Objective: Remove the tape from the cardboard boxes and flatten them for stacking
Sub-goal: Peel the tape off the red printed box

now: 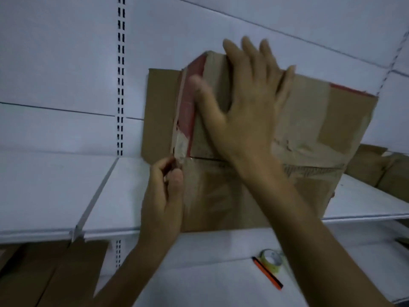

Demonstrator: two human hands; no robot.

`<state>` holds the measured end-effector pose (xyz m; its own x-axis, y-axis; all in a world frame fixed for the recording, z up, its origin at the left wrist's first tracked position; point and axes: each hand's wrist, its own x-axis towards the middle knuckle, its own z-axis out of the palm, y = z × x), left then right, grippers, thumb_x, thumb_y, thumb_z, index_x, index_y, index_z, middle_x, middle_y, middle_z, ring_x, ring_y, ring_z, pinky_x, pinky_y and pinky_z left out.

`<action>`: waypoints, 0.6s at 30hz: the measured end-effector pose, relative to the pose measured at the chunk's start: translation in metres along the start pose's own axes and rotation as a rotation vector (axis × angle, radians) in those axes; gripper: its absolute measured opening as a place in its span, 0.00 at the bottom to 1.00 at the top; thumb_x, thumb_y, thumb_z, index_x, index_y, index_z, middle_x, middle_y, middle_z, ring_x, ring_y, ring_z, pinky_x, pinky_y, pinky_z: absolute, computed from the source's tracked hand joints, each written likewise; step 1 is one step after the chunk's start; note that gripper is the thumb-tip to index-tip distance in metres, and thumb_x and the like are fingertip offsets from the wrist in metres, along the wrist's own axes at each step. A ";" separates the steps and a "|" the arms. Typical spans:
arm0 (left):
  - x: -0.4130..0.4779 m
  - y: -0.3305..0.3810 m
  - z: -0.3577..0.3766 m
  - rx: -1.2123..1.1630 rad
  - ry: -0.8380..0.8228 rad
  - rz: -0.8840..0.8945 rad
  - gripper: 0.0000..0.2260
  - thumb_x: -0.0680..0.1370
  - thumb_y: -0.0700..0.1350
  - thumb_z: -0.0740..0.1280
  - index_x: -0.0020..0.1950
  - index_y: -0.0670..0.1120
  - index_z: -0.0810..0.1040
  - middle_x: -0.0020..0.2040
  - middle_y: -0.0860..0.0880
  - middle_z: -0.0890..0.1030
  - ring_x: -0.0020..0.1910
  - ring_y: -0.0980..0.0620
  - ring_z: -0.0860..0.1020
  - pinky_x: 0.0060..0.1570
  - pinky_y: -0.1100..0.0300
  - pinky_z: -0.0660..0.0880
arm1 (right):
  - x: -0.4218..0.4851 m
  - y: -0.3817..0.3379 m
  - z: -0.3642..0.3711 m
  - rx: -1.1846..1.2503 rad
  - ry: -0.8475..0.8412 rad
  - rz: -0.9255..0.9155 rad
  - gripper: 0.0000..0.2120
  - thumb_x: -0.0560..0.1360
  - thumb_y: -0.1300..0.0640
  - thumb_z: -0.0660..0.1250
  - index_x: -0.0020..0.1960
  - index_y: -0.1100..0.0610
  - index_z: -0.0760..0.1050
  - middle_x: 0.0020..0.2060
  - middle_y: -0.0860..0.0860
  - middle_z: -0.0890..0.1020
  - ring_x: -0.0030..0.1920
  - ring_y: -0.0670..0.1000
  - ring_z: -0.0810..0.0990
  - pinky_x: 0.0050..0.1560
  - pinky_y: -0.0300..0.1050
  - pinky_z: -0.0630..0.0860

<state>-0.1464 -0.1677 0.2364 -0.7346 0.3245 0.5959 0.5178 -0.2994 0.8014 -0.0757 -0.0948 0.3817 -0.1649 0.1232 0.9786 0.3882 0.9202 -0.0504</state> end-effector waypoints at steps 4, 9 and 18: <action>0.006 -0.011 -0.002 -0.124 -0.098 -0.021 0.29 0.70 0.75 0.50 0.64 0.63 0.68 0.61 0.62 0.75 0.60 0.65 0.72 0.56 0.65 0.69 | -0.004 -0.023 0.013 0.006 0.079 0.069 0.28 0.71 0.44 0.67 0.67 0.55 0.69 0.66 0.54 0.72 0.72 0.55 0.64 0.72 0.62 0.52; 0.018 -0.004 -0.009 -0.394 -0.138 -0.134 0.19 0.75 0.64 0.58 0.63 0.60 0.70 0.60 0.59 0.76 0.61 0.61 0.73 0.60 0.58 0.72 | 0.002 -0.029 0.012 0.052 0.112 0.092 0.24 0.68 0.48 0.67 0.61 0.58 0.72 0.58 0.53 0.74 0.62 0.54 0.70 0.65 0.63 0.63; 0.031 0.003 -0.001 -0.205 -0.197 0.068 0.23 0.79 0.55 0.52 0.74 0.50 0.60 0.75 0.48 0.61 0.72 0.60 0.55 0.72 0.60 0.52 | -0.005 -0.030 0.019 0.082 0.161 0.080 0.24 0.71 0.51 0.67 0.63 0.62 0.70 0.59 0.56 0.74 0.63 0.57 0.71 0.63 0.60 0.67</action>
<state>-0.1682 -0.1593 0.2572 -0.5911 0.4595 0.6629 0.4489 -0.4953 0.7437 -0.1037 -0.1160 0.3749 0.0137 0.1423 0.9897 0.3181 0.9378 -0.1392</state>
